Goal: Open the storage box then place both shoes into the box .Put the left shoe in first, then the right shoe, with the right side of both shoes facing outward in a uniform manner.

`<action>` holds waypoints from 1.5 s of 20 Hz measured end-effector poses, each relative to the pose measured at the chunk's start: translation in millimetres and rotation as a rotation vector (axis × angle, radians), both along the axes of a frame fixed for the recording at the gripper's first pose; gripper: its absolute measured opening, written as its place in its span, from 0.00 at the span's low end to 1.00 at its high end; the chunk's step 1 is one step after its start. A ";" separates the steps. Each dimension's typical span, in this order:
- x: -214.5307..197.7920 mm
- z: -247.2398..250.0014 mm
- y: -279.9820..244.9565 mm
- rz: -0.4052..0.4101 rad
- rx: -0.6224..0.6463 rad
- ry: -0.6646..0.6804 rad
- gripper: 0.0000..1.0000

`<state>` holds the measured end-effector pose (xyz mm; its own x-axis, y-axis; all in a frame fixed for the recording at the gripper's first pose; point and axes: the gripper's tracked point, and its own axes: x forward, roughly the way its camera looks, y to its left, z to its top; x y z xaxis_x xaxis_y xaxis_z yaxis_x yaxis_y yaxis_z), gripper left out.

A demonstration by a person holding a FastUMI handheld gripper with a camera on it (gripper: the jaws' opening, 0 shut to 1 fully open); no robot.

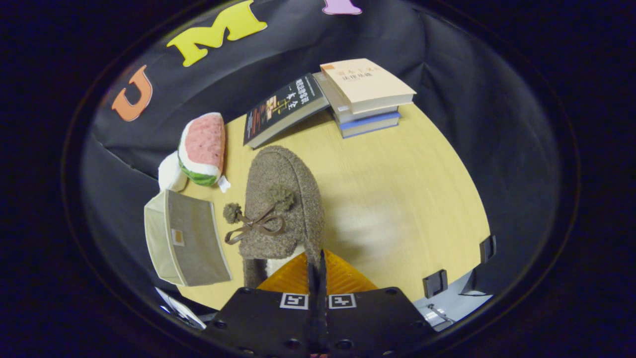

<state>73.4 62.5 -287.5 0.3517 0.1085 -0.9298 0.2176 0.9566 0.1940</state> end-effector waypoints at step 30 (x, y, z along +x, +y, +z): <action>10.7 -36.9 344.8 0.241 -0.118 0.042 0.01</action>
<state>84.1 407.3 -324.4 0.2899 0.0750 -0.9541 -0.0140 0.9972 0.0741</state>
